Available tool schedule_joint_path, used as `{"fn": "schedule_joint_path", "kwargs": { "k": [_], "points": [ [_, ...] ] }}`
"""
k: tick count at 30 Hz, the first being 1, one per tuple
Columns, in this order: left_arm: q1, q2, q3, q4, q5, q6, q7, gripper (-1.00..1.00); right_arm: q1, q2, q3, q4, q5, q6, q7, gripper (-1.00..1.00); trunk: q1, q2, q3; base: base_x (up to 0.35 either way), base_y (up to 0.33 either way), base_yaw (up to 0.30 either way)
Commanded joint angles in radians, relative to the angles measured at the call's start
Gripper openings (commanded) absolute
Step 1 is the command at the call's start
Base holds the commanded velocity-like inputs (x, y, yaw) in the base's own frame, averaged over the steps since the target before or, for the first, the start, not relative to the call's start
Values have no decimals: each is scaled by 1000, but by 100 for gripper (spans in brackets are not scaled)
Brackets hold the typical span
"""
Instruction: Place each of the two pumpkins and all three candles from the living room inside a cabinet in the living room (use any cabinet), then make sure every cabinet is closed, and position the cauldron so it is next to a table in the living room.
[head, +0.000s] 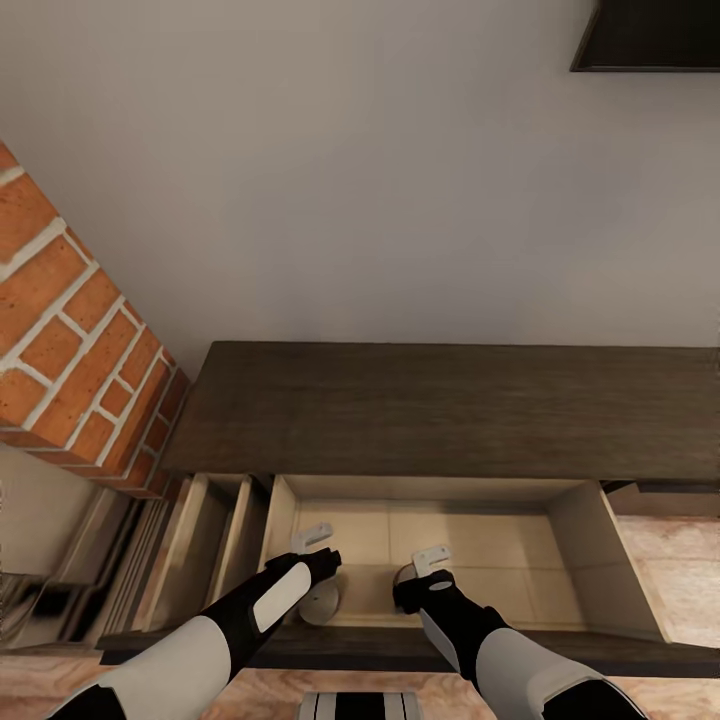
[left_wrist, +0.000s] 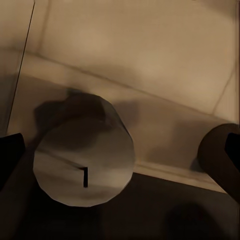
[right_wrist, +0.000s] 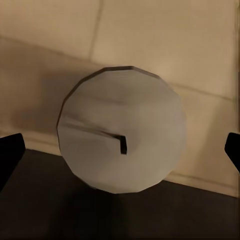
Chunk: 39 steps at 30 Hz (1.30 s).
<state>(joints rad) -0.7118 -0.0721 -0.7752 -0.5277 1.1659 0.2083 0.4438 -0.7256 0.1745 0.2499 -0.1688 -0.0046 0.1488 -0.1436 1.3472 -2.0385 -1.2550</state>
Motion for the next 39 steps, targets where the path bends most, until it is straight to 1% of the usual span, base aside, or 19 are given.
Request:
{"fn": "schedule_joint_path", "kwargs": {
  "k": [1, 12, 18, 27, 31, 35, 39],
  "points": [
    [0, 0, 0, 0, 0, 1, 0, 100, 0, 0, 0, -1, 0, 0, 0, 100, -4, 7, 3, 0, 0, 0],
    [0, -1, -1, 0, 1, 8, 3, 100, 0, 0, 0, -3, 0, 3, -2, 100, -46, 84, 38, 0, 0, 0],
    [0, -1, 0, 0, 1, 12, 4, 100, 0, 0, -1, -6, 0, 38, -1, 100, -69, 126, 56, 0, 0, 0],
    [0, -3, 3, -10, 4, 15, 4, 100, -1, 0, -1, -17, 0, 44, 2, 100, -104, 189, 85, -1, 0, 0],
    [0, -4, 4, -19, 5, 16, 4, 100, -2, 0, 0, -22, 1, 79, 2, 100, -119, 217, 97, -108, 0, 0],
    [0, -5, 4, -25, 7, 17, 4, 100, -3, -1, 0, -23, 1, 92, 1, 100, -134, 245, 110, -279, 0, 0],
    [0, -5, 4, -30, 8, 17, 4, 100, -4, -1, -1, -29, 1, 122, 1, 100, -150, 273, 122, -39, 0, 0]
  ]
}}
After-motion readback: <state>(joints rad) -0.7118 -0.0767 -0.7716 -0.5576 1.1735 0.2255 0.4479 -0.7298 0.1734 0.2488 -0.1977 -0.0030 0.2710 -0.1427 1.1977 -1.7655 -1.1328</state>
